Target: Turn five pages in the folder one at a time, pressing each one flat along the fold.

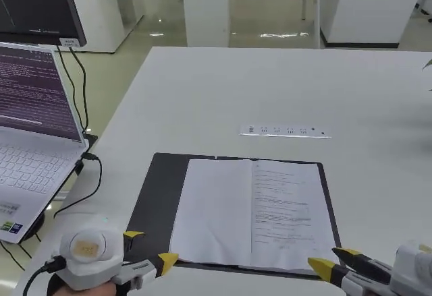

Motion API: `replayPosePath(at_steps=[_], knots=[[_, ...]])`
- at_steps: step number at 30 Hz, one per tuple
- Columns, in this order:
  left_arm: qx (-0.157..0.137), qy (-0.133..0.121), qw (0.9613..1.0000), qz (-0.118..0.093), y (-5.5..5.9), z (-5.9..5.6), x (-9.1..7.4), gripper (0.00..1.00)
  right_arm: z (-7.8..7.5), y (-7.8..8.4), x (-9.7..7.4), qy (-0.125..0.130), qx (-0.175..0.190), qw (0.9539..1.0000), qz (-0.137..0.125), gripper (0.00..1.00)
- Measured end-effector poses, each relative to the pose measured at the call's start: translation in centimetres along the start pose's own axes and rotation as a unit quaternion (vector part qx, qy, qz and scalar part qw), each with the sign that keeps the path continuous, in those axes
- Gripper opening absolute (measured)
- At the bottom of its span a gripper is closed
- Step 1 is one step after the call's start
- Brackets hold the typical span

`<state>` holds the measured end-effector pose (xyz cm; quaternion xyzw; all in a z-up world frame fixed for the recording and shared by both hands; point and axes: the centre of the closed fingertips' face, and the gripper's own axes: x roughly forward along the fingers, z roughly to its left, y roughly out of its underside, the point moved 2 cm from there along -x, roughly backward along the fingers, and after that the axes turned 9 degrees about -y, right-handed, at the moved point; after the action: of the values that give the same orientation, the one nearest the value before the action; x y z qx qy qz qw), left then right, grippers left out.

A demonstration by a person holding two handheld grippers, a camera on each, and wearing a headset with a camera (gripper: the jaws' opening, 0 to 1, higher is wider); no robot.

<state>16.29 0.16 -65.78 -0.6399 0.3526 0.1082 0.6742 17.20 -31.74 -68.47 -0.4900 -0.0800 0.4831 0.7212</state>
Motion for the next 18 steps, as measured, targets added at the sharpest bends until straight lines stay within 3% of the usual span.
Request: replayPosePath(at_steps=[5,18], knots=[[-0.014,-0.006,0.9998,-0.015,-0.2,0.0,-0.5,0.55,0.7,0.0,-1.0,0.007,-0.003,1.0000,-0.005,0.53],[-0.032,-0.014,0.9993,-0.012,0.5,-0.3,-1.3,0.65,1.3,0.6,-2.5,0.021,0.005,0.9997,-0.015,0.57]])
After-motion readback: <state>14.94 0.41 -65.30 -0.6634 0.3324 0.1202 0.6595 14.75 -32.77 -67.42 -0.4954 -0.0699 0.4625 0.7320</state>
